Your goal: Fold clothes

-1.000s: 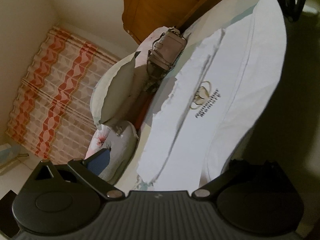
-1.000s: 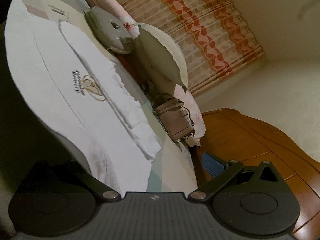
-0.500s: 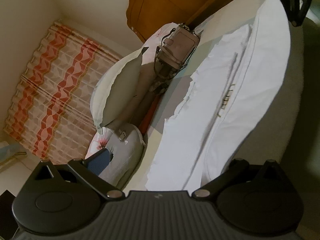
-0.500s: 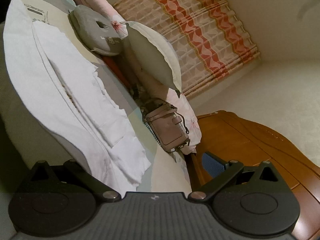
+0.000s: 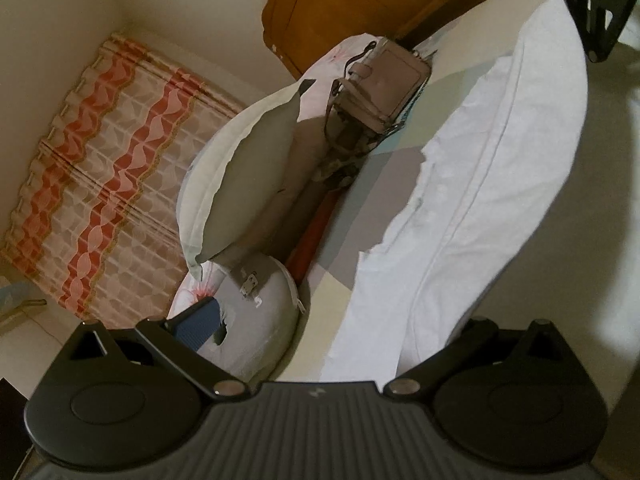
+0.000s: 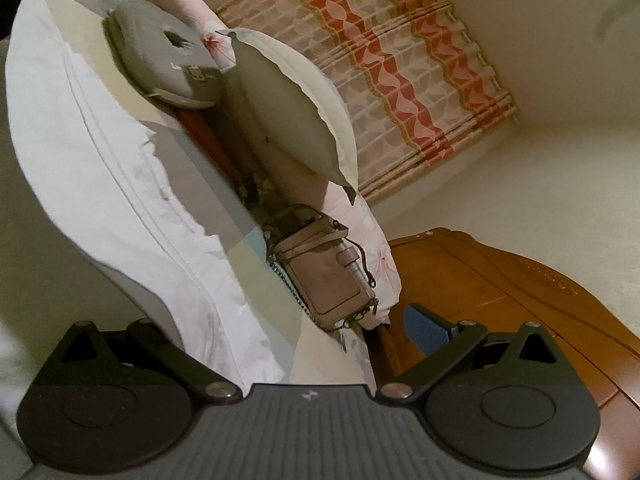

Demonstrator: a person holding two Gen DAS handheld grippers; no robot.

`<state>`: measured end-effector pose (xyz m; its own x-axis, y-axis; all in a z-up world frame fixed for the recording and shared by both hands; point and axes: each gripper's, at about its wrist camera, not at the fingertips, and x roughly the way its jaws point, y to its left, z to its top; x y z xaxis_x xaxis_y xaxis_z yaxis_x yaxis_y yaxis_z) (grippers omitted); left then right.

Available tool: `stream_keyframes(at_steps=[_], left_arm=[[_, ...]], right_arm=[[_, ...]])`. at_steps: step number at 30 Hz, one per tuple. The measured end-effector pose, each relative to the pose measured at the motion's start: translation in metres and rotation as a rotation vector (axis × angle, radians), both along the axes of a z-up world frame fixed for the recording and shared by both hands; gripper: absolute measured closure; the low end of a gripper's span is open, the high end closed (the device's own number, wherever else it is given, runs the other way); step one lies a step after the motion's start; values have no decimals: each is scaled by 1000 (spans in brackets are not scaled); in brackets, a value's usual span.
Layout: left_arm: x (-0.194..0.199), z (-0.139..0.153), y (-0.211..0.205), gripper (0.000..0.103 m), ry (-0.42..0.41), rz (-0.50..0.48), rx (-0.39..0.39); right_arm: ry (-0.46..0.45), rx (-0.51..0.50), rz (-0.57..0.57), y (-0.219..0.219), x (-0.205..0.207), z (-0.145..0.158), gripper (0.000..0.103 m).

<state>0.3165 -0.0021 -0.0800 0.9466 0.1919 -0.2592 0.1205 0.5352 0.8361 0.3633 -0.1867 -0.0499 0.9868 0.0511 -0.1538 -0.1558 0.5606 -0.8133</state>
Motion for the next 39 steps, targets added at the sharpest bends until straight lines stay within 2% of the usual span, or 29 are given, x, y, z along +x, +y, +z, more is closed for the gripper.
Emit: stream_keyframes(at_steps=[5,10,14,18,24,26,29,34,39], left_arm=[[34,-3,7,0,20,6,-15],[70,-18,18,0,70,29,-65],[87,-33,26,0,129,49,-115],[90,-35,32,0,164,58,-156],[66,-20,41,1,235,19,-173],[60,-16,43,1,258,-2,-202],[69,-9,48,1,274,11,-262],[102,3,59,1,264,54,-372],[142,8,74,1,285,92,-482]], right_arm=[[16,18,6,4,40,-2,0],[89,35,12,8,75,-15,0],[154,6,31,15,98,-34,0],[242,46,46,11,112,-41,0],[395,183,61,-18,95,-16,0],[426,222,84,-27,88,-9,0],[411,225,59,-31,95,-7,0],[394,283,29,-28,132,2,0],[431,373,-19,-29,179,6,0]])
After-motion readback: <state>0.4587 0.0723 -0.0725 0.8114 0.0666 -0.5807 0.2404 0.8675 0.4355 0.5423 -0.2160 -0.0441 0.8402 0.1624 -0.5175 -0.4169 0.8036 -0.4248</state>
